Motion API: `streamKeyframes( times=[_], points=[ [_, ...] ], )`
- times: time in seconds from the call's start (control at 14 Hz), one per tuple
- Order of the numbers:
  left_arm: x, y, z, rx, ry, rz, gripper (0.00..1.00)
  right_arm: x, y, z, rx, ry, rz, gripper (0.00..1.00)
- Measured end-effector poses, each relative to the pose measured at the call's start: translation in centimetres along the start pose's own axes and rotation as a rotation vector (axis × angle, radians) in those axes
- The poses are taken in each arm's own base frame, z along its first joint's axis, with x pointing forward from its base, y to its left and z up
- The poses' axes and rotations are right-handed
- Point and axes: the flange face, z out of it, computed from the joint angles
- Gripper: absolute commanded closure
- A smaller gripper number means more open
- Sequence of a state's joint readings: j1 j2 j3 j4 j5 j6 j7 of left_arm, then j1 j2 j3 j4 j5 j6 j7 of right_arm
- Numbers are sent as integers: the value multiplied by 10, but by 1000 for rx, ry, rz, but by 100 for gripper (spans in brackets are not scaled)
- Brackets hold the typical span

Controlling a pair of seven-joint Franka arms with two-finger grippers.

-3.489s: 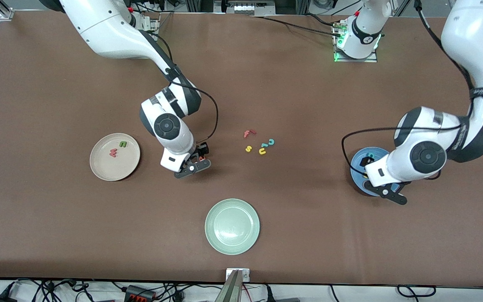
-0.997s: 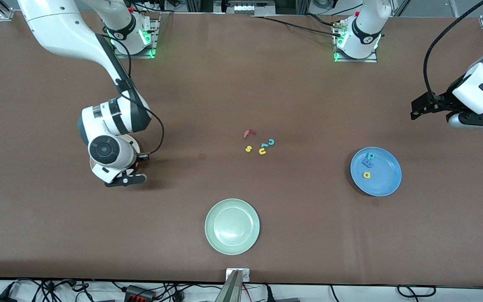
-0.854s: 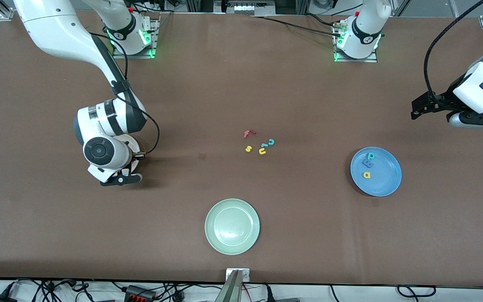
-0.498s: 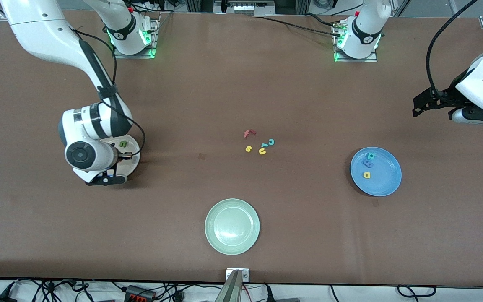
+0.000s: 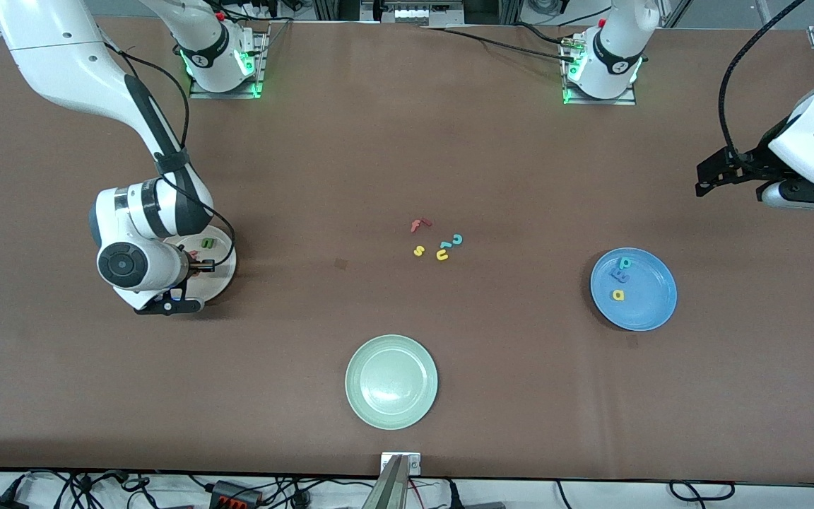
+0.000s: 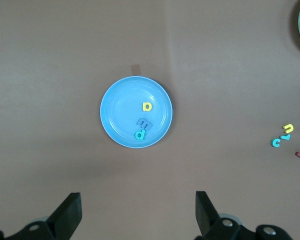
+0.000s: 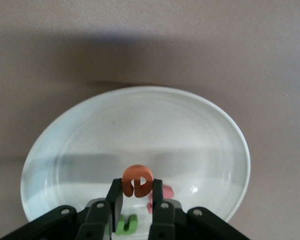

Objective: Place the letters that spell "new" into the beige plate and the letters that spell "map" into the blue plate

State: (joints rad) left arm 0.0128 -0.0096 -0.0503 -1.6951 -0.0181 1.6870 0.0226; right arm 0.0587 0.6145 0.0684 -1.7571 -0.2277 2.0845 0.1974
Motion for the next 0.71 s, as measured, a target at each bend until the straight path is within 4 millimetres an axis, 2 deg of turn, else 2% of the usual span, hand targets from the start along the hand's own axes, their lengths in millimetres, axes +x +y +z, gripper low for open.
streamKeyframes(
  times=[0.28, 0.5, 0.57, 0.64, 0.71],
  points=[
    [0, 0, 0, 0, 0, 0, 0, 0, -5, 18, 3, -15, -7, 80],
    [0, -1, 0, 0, 0, -1, 0, -2, -6, 20, 3, -20, -10, 78],
    [0, -1, 0, 0, -1, -2, 0, -3, -7, 20, 3, -21, -12, 62],
    [0, -2, 0, 0, -2, -3, 0, -3, -8, 20, 4, -22, -13, 1],
    [0, -2, 0, 0, -1, -3, 0, -4, -9, 20, 4, -23, -12, 0]
  ],
)
